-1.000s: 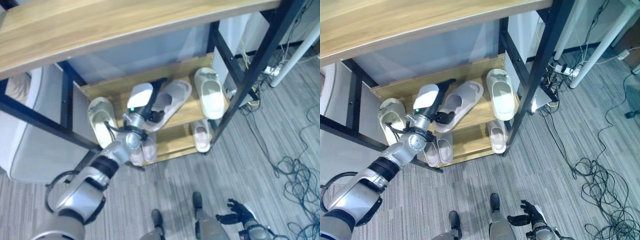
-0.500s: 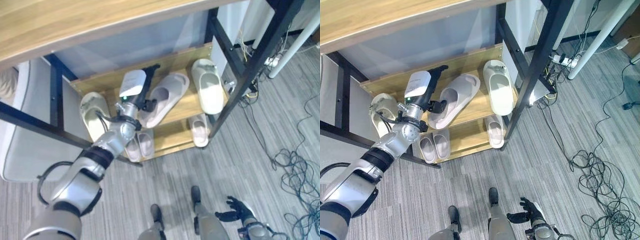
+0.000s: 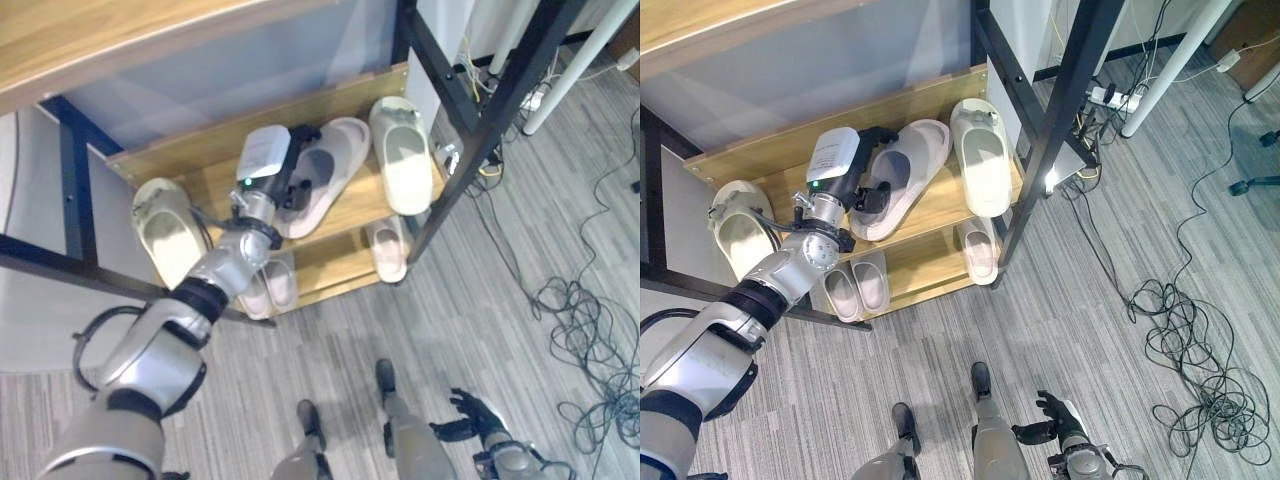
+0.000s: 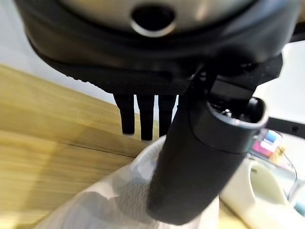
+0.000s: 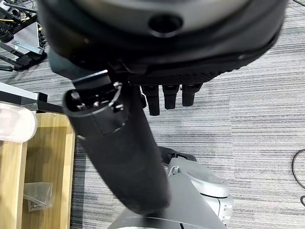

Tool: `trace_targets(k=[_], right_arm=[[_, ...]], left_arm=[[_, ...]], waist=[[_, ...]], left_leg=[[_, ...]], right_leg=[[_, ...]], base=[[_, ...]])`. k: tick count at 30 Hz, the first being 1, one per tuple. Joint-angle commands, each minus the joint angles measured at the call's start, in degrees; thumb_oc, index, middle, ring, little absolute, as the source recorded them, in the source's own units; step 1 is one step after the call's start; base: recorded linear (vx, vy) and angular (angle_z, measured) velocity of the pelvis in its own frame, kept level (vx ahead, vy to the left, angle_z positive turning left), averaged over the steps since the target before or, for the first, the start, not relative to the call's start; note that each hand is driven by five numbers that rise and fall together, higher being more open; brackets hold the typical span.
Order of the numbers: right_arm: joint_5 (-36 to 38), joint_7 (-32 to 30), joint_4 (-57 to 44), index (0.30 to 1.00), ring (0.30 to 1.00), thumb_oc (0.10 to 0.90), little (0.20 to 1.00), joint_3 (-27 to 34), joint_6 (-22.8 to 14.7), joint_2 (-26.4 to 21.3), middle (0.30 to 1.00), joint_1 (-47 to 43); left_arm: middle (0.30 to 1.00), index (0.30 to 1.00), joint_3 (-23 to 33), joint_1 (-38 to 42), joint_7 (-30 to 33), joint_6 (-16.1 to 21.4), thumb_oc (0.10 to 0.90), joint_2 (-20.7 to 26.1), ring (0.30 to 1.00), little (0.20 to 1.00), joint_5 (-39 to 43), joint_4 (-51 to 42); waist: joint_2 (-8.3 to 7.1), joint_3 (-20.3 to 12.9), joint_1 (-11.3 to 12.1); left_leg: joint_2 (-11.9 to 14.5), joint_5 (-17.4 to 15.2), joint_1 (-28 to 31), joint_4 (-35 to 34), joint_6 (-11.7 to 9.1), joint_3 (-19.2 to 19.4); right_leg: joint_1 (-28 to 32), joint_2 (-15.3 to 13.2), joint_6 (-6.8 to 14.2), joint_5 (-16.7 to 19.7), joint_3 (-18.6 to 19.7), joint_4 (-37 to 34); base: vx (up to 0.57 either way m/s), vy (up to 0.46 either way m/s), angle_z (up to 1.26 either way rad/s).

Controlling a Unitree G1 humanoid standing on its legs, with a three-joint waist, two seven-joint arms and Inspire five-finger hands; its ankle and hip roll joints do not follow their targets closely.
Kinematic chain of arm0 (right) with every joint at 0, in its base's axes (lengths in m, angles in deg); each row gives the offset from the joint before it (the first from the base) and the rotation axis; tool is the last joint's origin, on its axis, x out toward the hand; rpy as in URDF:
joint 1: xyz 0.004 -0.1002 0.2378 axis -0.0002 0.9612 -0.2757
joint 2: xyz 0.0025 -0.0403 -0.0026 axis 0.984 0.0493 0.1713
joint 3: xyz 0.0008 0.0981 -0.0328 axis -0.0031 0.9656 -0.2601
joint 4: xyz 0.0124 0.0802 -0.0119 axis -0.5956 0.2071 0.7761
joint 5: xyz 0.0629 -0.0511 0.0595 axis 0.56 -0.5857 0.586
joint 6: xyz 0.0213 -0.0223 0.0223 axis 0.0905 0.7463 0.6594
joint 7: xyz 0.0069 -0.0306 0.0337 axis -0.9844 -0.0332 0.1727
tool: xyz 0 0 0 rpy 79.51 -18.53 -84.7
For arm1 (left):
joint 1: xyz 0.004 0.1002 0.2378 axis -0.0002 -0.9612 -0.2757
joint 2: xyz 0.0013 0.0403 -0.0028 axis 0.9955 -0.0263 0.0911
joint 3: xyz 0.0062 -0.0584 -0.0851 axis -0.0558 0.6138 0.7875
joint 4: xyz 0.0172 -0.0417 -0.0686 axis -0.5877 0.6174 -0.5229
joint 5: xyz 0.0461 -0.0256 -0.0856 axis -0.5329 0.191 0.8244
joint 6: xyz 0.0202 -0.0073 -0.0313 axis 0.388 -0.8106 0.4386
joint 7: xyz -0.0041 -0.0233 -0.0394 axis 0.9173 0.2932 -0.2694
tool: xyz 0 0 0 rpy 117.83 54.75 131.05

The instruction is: Arrange the slippers neatly on the shoe rack.

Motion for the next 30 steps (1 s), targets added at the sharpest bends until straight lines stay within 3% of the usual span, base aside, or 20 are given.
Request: trace_targets(k=[1, 13, 20, 25, 30], right_arm=[[1.0, -1.0, -0.8, 0.900, 0.900, 0.800, 0.900, -1.1, -1.8, -1.0, 0.900, 2.0], [0.2, -0.8, -1.5, 0.900, 0.900, 0.800, 0.900, -0.7, -1.4, -0.2, 0.900, 3.3], [0.2, -1.0, -1.0, 0.900, 0.900, 0.800, 0.900, 0.7, -1.1, 1.6, 0.900, 4.2], [0.9, -0.9, 0.4, 0.900, 0.900, 0.800, 0.900, 3.2, -0.5, 3.1, 0.900, 5.6], [2.0, -0.6, 1.2, 0.900, 0.900, 0.800, 0.900, 4.9, -0.4, 4.2, 0.900, 6.7]], left_arm=[[0.300, 0.300, 1.7, 9.1, 1.9, 3.2, 0.400, -0.4, 0.300, 0.300, 1.6, 1.4], [0.300, 0.300, 5.5, 1.0, 1.1, 4.2, 0.400, -0.9, 0.300, 0.300, 2.6, -6.1], [0.300, 0.300, 12.1, -12.0, 0.4, 6.7, 0.400, -2.2, 0.300, 0.300, 6.6, -19.4], [0.300, 0.300, 16.9, -24.8, -3.3, 9.5, 0.400, -5.6, 0.300, 0.300, 13.9, -30.3], [0.300, 0.300, 18.9, -34.0, -8.0, 11.7, 0.400, -7.8, 0.300, 0.300, 19.3, -39.3]], waist=[[-2.27, -3.1, -0.1], [-2.15, -3.4, 1.5], [-2.30, -3.8, 3.3], [-2.16, -3.9, 4.6], [-3.14, -3.1, 6.0]], left_leg=[[-2.5, -1.7, 0.1, -0.4, -0.2, -0.8], [-2.2, -1.7, 2.2, -0.4, -0.4, -1.7], [-1.9, -1.7, 4.8, -0.4, -0.5, -2.9], [-1.0, -1.3, 6.9, 0.5, -1.1, -3.7], [0.9, -2.0, 5.5, 8.6, -2.3, -4.6]], right_leg=[[1.9, -0.3, 6.0, -5.7, 2.8, 0.0], [4.8, 0.1, 5.6, -6.9, 1.4, -0.1], [8.2, 0.4, 4.9, -8.2, 0.2, -0.1], [11.8, 0.7, 3.7, -10.1, -1.4, 0.3], [15.4, 1.2, 2.0, -11.8, -3.3, 0.7]], base=[[0.00, 0.000, 0.00], [0.00, -0.011, 0.01], [0.00, -0.044, 0.08], [0.02, -0.053, 0.25], [0.01, -0.085, 0.29]])
